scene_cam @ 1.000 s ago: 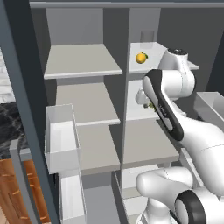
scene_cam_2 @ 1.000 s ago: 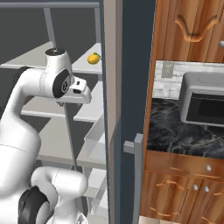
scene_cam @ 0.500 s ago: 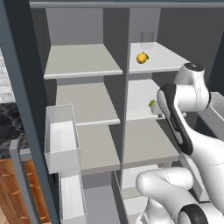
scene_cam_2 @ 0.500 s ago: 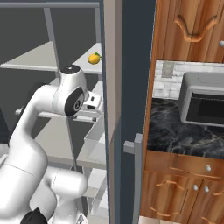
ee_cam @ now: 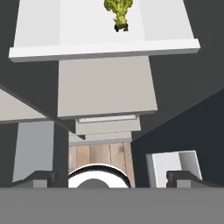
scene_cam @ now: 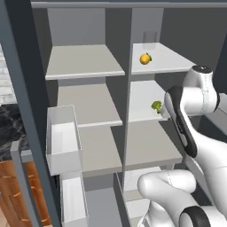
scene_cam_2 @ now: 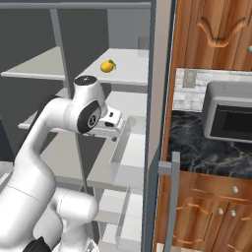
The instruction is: Take the broccoli and lemon from the fridge shelf and place them in the freezer drawer to begin freezing them.
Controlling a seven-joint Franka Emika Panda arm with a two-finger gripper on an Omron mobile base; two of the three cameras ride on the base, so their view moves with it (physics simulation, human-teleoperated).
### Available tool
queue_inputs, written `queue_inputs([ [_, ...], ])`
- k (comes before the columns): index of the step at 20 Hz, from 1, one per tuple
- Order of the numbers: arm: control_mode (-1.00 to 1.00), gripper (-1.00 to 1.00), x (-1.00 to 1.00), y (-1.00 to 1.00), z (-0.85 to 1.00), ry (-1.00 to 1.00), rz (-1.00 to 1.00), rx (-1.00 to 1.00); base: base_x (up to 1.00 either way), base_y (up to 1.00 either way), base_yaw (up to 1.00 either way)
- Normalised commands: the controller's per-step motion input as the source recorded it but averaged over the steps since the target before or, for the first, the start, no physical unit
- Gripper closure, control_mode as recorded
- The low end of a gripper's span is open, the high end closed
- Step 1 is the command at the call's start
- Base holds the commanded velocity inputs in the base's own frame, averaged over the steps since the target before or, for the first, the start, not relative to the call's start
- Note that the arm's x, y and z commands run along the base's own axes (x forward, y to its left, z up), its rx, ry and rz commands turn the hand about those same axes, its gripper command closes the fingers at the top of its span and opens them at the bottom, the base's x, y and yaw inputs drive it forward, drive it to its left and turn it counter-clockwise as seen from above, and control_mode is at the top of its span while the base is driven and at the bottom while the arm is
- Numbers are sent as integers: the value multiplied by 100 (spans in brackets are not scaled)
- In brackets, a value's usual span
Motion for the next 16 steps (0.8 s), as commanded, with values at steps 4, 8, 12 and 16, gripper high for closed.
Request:
queue_inputs([
  [4,-100,-100,71,-7,-14,0,0,0,0,0,0],
  [8,-100,-100,100,2,-29,0,6,0,0,0,0],
  [12,-100,-100,79,-3,-41,0,0,0,0,0,0],
  [16,-100,-100,56,-5,-39,0,3,0,0,0,0],
])
